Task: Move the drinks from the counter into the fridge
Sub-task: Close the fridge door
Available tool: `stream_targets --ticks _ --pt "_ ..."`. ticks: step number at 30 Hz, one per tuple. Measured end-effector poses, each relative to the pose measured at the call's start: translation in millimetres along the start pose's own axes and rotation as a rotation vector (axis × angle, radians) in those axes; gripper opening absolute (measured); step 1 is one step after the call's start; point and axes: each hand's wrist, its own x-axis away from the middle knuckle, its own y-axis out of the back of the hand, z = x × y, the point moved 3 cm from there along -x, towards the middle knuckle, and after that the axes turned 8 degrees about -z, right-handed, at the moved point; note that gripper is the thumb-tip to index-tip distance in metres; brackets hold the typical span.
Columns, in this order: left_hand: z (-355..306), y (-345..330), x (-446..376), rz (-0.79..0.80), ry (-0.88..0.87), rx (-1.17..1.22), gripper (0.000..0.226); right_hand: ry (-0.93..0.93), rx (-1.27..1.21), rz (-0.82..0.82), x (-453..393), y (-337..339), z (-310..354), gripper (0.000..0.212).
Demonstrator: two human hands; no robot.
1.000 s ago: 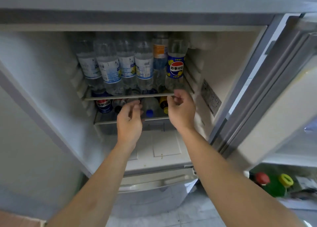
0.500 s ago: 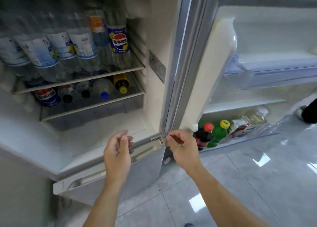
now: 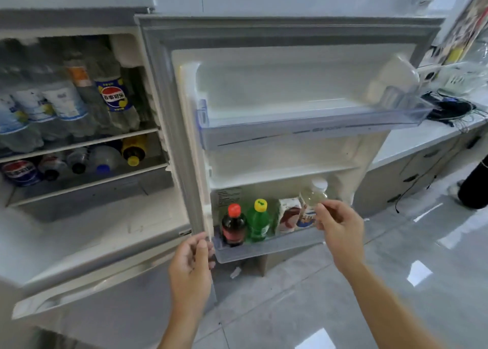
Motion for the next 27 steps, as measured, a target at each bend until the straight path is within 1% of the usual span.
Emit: stream_targets --ticks 4,6,9,11,13,15,16,17,20,24,27 --pt "-15.2 -76.7 48.5 -0.001 -0.025 -0.017 0.022 -0.010 -0.103 -0.166 -90.5 74.6 -5.6 0.001" --pt "-22.7 -107.5 72.5 -0.016 -0.017 -0.018 0.021 -0.085 -0.156 -0.163 -134.2 98.1 -6.1 0.012" --pt "-31.9 -139.0 104.7 -0.034 -0.025 -0.035 0.020 -0.201 -0.224 -0.040 -189.4 108.6 1.6 0.038" --pt "-36.5 -152.3 121.6 -0.046 -0.026 -0.054 0.021 -0.226 -0.232 0.080 -217.1 99.9 11.2 0.054" --pt "-40.1 -161.4 135.6 -0.064 -0.021 -0.070 0.022 -0.235 -0.213 0.236 -232.9 83.4 23.5 0.065" --pt "-44.7 -166.5 147.0 -0.074 -0.019 -0.076 0.022 -0.238 -0.244 0.402 -235.6 70.0 33.5 0.073" --pt "-47.0 -168.0 151.7 -0.076 -0.024 -0.076 0.021 -0.237 -0.268 0.458 -234.9 66.7 36.3 0.076" --pt "-48.4 -169.0 156.6 -0.081 -0.029 -0.077 0.021 -0.236 -0.281 0.486 -234.2 65.3 37.5 0.080" --pt "-52.0 -167.4 170.6 -0.104 -0.028 -0.059 0.021 -0.242 -0.255 0.488 -235.5 66.7 40.2 0.088" --pt "-54.7 -155.2 187.0 -0.119 -0.032 -0.074 0.022 -0.319 -0.251 0.502 -236.6 61.4 50.9 0.088" --pt "-55.2 -140.1 201.5 -0.129 -0.018 -0.091 0.022 -0.336 -0.239 0.435 -230.5 62.5 51.4 0.083"
